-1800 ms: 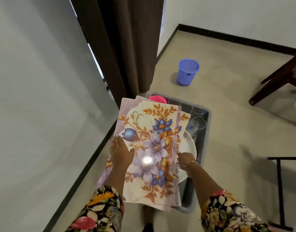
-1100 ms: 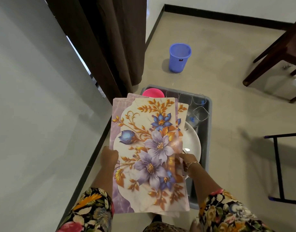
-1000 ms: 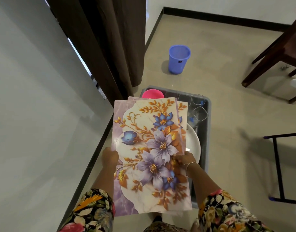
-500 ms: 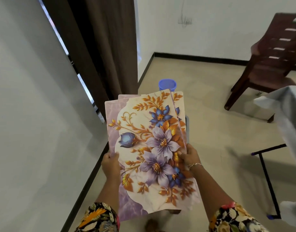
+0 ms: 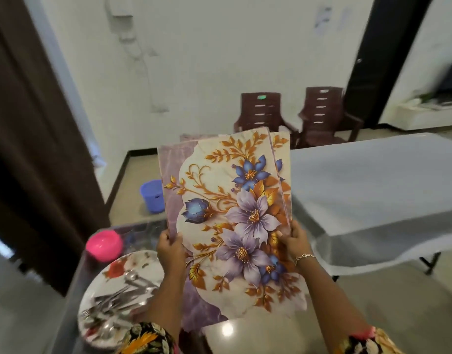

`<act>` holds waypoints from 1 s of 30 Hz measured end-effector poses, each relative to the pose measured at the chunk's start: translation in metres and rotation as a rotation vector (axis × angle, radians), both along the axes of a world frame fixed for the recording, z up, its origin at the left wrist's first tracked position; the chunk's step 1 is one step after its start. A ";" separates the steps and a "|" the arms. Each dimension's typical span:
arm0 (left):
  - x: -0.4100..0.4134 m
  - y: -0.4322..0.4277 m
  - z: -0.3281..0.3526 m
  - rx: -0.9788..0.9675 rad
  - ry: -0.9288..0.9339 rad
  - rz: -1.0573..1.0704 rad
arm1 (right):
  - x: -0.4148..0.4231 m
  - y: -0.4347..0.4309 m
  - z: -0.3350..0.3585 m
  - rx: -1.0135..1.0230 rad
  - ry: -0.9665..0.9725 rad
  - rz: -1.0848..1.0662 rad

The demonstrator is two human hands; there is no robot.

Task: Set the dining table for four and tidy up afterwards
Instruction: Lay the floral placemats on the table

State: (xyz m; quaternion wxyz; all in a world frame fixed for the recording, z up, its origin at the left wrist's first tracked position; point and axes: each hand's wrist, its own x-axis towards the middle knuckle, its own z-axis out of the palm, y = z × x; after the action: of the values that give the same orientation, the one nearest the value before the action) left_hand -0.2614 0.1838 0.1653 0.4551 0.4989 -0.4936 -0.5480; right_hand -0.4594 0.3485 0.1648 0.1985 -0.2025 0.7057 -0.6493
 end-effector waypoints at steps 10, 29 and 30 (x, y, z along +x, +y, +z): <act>-0.189 0.037 0.054 -0.051 0.190 -0.452 | -0.138 0.100 0.061 -0.136 0.168 -0.297; -0.458 -0.012 0.060 -0.032 0.255 -0.888 | -0.340 0.093 0.049 -0.230 0.061 -0.517; -0.463 -0.014 0.053 -0.017 0.255 -0.909 | -0.341 0.092 0.045 -0.241 0.046 -0.529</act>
State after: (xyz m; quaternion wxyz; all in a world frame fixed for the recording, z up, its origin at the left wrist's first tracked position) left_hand -0.7243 0.1702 0.2178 0.2304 0.1571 -0.6066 -0.7445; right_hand -0.8005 0.4403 0.2095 -0.0194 -0.0482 0.6560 -0.7529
